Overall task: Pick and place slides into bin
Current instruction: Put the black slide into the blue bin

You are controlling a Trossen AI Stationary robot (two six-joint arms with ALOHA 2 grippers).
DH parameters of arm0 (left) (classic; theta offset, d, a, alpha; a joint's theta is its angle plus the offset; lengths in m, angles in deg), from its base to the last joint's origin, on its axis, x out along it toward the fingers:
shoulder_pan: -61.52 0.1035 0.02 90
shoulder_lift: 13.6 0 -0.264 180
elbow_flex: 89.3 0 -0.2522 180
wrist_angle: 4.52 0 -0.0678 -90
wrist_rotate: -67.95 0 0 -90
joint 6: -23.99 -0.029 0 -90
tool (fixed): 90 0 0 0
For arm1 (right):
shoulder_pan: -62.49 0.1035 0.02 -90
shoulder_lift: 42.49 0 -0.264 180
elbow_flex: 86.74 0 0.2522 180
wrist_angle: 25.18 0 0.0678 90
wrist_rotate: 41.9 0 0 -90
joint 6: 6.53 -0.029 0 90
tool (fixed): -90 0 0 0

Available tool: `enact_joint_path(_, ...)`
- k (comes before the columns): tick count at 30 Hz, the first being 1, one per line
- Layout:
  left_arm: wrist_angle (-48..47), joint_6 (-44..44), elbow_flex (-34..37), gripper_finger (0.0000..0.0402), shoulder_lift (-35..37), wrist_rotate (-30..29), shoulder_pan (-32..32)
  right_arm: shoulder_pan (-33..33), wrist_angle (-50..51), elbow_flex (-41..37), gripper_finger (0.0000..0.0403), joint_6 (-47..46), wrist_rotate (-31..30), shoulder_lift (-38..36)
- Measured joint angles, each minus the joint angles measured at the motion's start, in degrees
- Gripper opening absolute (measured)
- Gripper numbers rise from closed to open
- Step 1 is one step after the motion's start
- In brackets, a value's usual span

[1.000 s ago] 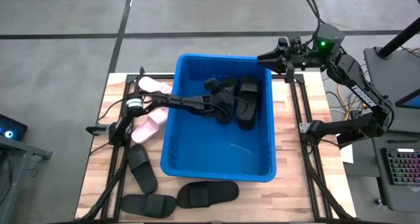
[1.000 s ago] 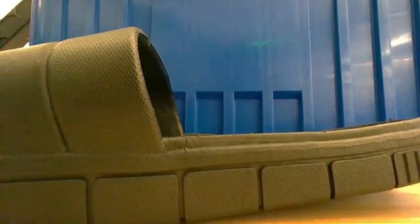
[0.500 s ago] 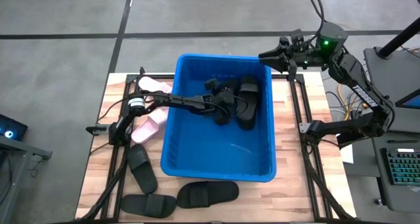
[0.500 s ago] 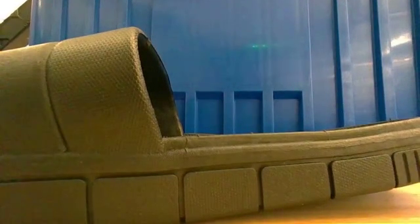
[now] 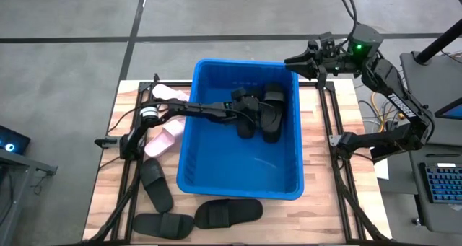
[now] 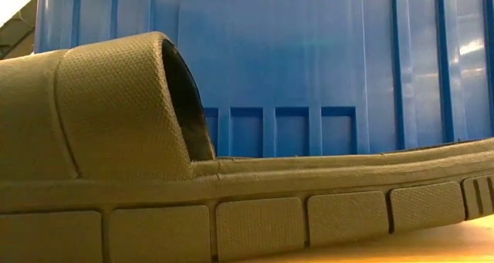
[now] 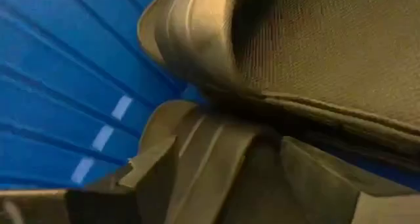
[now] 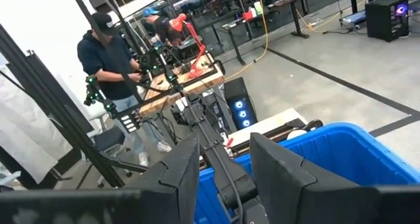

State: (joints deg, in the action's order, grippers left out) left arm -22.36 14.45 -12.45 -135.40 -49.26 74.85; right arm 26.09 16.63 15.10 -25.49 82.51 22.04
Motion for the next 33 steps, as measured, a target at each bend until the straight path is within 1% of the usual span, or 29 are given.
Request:
enact_joint_path(4,-5.26,1.83,-0.76,0.0283,0.79,2.10,0.09,0.00,-0.02,0.00,0.0130,0.13,0.02,0.00)
enact_joint_path(9,-10.73,1.95,-0.33,0.0285,5.44,3.26,-0.22,0.00,-0.02,0.00,0.0124,0.14,0.02,0.00)
enact_joint_path(13,-14.24,0.70,-0.19,0.0270,10.05,7.21,-0.39,0.00,-0.02,0.00,0.0123,0.40,0.02,0.00)
enact_joint_path(17,-15.01,-0.02,-0.09,0.0239,15.35,11.60,-0.43,0.00,0.00,0.00,0.0126,1.58,0.04,0.00)
enact_joint_path(20,-15.53,1.19,0.31,0.0216,19.52,15.19,-0.48,0.00,-0.01,0.00,0.0128,2.77,0.04,0.00)
enact_joint_path(22,-15.51,3.92,0.41,0.0204,22.42,17.96,-0.55,-0.02,-0.03,0.00,0.0127,3.84,0.01,0.00)
enact_joint_path(24,-16.08,9.22,0.50,0.0197,25.77,21.21,-0.57,-0.02,-0.32,0.00,0.0125,6.33,0.00,0.00)
enact_joint_path(28,-16.34,23.40,0.70,0.0194,31.97,28.27,-0.55,-0.02,-0.45,0.02,0.0118,10.11,-0.02,0.00)
enact_joint_path(33,-16.20,33.49,0.90,0.0193,37.35,35.68,-1.08,-0.02,-0.46,0.02,0.0114,16.05,-0.05,0.11)
